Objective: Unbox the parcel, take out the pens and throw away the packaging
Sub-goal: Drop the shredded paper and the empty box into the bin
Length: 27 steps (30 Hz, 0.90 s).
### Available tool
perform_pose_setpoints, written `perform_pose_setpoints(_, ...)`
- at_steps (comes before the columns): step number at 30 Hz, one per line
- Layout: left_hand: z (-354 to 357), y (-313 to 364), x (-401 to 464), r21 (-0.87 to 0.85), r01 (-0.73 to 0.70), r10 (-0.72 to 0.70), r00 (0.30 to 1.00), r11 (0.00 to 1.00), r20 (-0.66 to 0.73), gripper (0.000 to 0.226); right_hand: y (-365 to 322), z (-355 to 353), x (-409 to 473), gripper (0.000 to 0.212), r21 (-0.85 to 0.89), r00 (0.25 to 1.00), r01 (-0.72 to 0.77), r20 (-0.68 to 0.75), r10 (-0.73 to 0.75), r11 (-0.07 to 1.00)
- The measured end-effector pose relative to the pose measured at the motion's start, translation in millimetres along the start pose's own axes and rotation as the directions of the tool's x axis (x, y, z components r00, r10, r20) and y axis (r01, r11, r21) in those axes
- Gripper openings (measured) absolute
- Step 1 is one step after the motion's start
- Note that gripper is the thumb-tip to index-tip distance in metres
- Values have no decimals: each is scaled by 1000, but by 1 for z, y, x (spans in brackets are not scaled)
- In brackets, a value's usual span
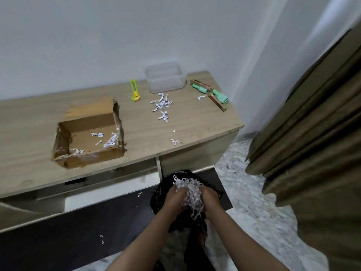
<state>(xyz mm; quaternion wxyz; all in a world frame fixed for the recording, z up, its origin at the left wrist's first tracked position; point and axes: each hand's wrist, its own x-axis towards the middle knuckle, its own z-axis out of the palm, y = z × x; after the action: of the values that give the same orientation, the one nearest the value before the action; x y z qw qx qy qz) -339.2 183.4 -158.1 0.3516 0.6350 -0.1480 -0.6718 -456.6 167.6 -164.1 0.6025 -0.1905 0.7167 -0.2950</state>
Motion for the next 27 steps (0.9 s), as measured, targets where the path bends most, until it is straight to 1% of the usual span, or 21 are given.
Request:
perform_pose_setpoints(2, -1, 5, 6, 32, 14, -14, 1000, 999, -17, 51, 1, -2, 20, 26, 24, 998, -24, 54, 23, 999)
perform_pose_setpoints(4, 0, 13, 2, 38, 17, -15, 999, 999, -44, 55, -20, 0, 1, 25, 25, 994, -45, 101, 42, 999)
perform_pose_setpoints(6, 0, 17, -1, 63, -18, 22, 998, 998, -57, 53, -32, 0, -6, 21, 26, 988, -27, 154, 22, 999)
perform_pose_setpoints(8, -3, 15, 2, 104, -56, 64, 995, 993, -76, 58, -37, -2, -2, 17, 15, 988, -15, 154, 12, 1000)
perform_pose_setpoints(10, -6, 14, 1, 123, -81, 94, 990, 989, -101, 61, -37, -4, 7, 31, -16, 991, 19, 129, -17, 1000)
perform_pose_setpoints(12, -7, 18, -3, 110, -119, 133, 983, 987, -127, 56, -33, -7, 19, 32, -38, 992, 47, 118, -42, 998)
perform_pose_setpoints(14, -9, 25, -10, 128, -193, 212, 965, 973, -158, 50, -40, -9, 11, 19, -71, 988, 120, 111, -111, 990)
perform_pose_setpoints(15, -10, 30, -15, 159, -237, 263, 950, 958, -168, 48, -44, -10, 7, 16, -88, 977, 191, 114, -181, 978)
perform_pose_setpoints(16, -11, 35, -19, 205, -286, 323, 931, 936, -173, 46, -51, -10, 1, 18, -118, 958, 273, 123, -259, 955)
perform_pose_setpoints(18, -14, 48, -29, 335, -394, 463, 872, 856, -158, 45, -65, -9, -7, 23, -203, 898, 438, 145, -415, 876)
perform_pose_setpoints(19, -17, 56, -33, 423, -461, 555, 822, 780, -128, 46, -73, -7, -12, 23, -245, 853, 522, 169, -494, 817)
perform_pose_setpoints(21, -22, 74, -42, 561, -586, 722, 692, 584, -29, 52, -88, -2, -19, 22, -271, 759, 651, 211, -616, 710)
perform_pose_setpoints(22, -24, 84, -44, 592, -628, 773, 634, 505, 13, 56, -97, 2, -22, 22, -263, 719, 694, 231, -655, 670)
perform_pose_setpoints(23, -27, 93, -44, 611, -652, 806, 591, 449, 38, 59, -105, 6, -24, 23, -255, 685, 729, 250, -684, 636)
perform_pose_setpoints(24, -30, 102, -42, 627, -661, 827, 560, 412, 46, 61, -114, 11, -24, 23, -246, 641, 767, 267, -719, 592)
perform_pose_setpoints(25, -33, 111, -38, 647, -655, 838, 544, 391, 43, 62, -122, 15, -24, 23, -234, 587, 809, 282, -759, 539)
perform_pose_setpoints(27, -40, 126, -29, 690, -615, 840, 543, 381, 20, 65, -137, 22, -19, 25, -207, 488, 872, 303, -819, 443)
